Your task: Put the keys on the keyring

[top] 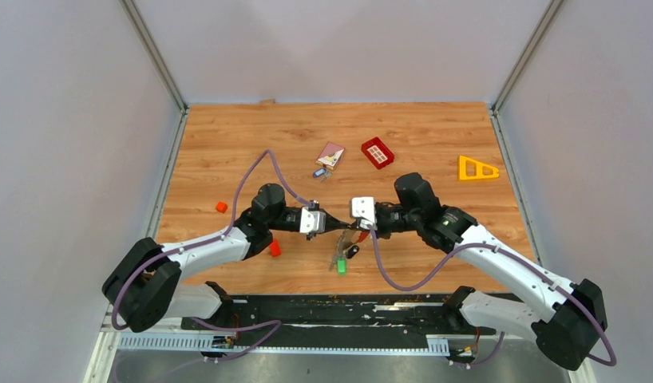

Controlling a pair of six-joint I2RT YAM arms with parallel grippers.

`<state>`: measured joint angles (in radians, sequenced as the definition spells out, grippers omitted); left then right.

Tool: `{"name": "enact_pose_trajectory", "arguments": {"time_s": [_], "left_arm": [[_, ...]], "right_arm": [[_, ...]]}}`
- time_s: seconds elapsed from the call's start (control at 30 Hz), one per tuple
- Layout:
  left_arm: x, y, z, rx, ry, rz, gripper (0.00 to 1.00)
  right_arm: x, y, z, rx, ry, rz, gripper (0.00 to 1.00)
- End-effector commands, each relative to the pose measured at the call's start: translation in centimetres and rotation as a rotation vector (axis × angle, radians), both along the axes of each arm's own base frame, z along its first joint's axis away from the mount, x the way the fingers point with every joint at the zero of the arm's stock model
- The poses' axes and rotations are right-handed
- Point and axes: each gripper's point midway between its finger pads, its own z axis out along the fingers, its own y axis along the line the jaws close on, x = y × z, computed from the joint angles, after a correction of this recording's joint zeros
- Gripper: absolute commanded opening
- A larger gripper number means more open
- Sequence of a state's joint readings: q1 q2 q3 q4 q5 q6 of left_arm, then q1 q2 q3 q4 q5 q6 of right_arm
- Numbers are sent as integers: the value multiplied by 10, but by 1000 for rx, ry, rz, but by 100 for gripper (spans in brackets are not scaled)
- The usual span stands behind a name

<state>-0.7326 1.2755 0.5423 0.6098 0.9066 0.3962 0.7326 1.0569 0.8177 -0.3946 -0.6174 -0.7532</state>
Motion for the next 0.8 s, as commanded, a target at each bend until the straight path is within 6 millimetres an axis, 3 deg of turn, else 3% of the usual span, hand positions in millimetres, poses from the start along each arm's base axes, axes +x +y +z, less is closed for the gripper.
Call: {"name": "enact_pose_trajectory", "arguments": {"time_s": [0.0, 0.13, 0.37, 0.47, 0.63, 0.77], "left_arm": [[0, -7, 23, -61, -31, -11, 0], [3, -7, 28, -72, -23, 5, 1], [3, 4, 33, -41, -86, -13, 43], [1, 9, 26, 28, -127, -36, 52], [1, 11, 19, 97, -168, -70, 55], [-1, 9, 16, 114, -162, -96, 47]], "right_arm": [[9, 7, 18, 59, -59, -20, 0], [11, 2, 23, 60, -95, -39, 0], [3, -7, 21, 45, -150, 8, 0], [-2, -9, 19, 45, -173, 35, 0], [-1, -11, 18, 38, -225, 54, 0], [0, -13, 19, 43, -297, 67, 0]]}}
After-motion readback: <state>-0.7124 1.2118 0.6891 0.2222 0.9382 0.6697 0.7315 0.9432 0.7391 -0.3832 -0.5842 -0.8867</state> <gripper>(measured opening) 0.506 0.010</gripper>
